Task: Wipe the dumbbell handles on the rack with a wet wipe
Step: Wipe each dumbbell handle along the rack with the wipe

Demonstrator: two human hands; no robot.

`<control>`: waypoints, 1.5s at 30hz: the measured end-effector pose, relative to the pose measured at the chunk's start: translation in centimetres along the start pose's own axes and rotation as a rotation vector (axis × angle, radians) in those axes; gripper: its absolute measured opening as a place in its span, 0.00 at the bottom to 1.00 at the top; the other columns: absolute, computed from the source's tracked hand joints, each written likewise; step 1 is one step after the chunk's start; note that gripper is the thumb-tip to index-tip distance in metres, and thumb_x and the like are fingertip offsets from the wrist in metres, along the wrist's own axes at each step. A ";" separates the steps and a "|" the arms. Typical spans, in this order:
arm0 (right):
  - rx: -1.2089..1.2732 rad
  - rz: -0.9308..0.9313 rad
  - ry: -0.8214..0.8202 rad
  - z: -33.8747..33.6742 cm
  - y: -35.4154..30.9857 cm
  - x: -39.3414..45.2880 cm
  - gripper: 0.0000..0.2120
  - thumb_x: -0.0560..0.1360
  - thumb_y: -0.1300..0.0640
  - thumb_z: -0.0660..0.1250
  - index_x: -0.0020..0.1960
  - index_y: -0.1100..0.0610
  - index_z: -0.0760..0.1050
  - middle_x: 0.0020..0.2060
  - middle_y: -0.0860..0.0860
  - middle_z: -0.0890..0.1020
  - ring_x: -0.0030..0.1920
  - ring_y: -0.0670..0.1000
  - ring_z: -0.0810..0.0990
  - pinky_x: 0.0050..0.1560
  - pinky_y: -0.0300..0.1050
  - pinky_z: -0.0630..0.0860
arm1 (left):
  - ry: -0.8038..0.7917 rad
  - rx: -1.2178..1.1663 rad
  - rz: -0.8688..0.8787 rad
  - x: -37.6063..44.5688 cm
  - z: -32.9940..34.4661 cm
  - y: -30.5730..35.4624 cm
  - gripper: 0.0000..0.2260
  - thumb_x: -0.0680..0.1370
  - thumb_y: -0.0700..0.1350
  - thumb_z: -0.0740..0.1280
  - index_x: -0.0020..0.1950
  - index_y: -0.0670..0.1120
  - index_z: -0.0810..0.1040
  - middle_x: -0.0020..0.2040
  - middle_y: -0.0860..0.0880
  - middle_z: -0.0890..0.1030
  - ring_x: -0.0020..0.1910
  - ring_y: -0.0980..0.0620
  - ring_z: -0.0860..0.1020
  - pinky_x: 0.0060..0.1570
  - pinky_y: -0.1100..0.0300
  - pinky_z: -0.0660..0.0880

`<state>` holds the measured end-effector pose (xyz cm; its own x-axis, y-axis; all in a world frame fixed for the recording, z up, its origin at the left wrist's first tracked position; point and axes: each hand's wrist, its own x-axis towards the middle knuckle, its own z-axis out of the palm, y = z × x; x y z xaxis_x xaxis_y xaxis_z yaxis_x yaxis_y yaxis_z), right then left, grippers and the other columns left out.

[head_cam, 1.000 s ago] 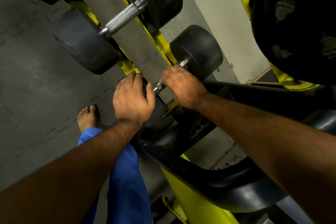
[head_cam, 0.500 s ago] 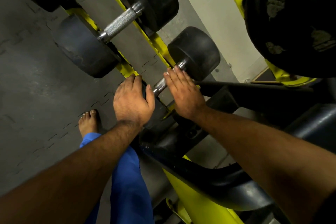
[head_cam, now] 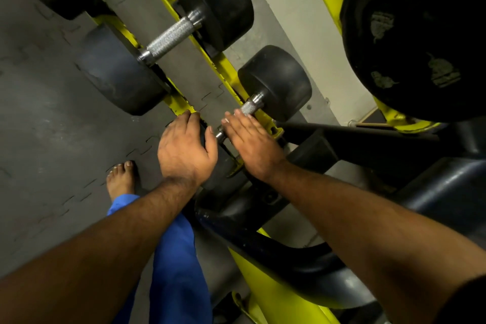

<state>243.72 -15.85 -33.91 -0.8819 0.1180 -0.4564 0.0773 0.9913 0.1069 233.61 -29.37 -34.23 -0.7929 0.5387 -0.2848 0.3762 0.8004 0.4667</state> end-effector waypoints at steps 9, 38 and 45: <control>-0.031 -0.255 -0.012 -0.1 1.2 -0.5 0.30 0.77 0.58 0.43 0.79 0.63 0.56 0.78 0.59 0.61 0.78 0.58 0.57 0.78 0.54 0.56 | -0.018 0.011 -0.010 0.0 -0.2 0.1 0.24 0.80 0.55 0.55 0.66 0.40 0.75 0.65 0.40 0.78 0.64 0.40 0.76 0.64 0.48 0.72; 0.871 0.583 0.411 -2.2 0.9 1.8 0.17 0.74 0.68 0.66 0.59 0.57 0.83 0.56 0.52 0.85 0.57 0.51 0.82 0.60 0.42 0.77 | -0.024 0.004 0.008 0.1 -0.2 0.2 0.24 0.79 0.55 0.55 0.65 0.39 0.75 0.65 0.39 0.78 0.63 0.40 0.76 0.62 0.47 0.73; 1.506 1.421 0.347 -2.6 0.8 2.9 0.14 0.78 0.67 0.62 0.60 0.62 0.81 0.57 0.56 0.83 0.56 0.55 0.82 0.53 0.40 0.77 | -0.020 -0.001 0.020 0.1 -0.2 0.2 0.23 0.79 0.54 0.56 0.64 0.40 0.75 0.64 0.40 0.78 0.62 0.40 0.76 0.60 0.48 0.73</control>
<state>240.00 -14.88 -32.82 0.0946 0.8227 -0.5606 0.6889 -0.4606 -0.5597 233.52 -29.25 -33.99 -0.7755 0.5597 -0.2922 0.3911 0.7892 0.4736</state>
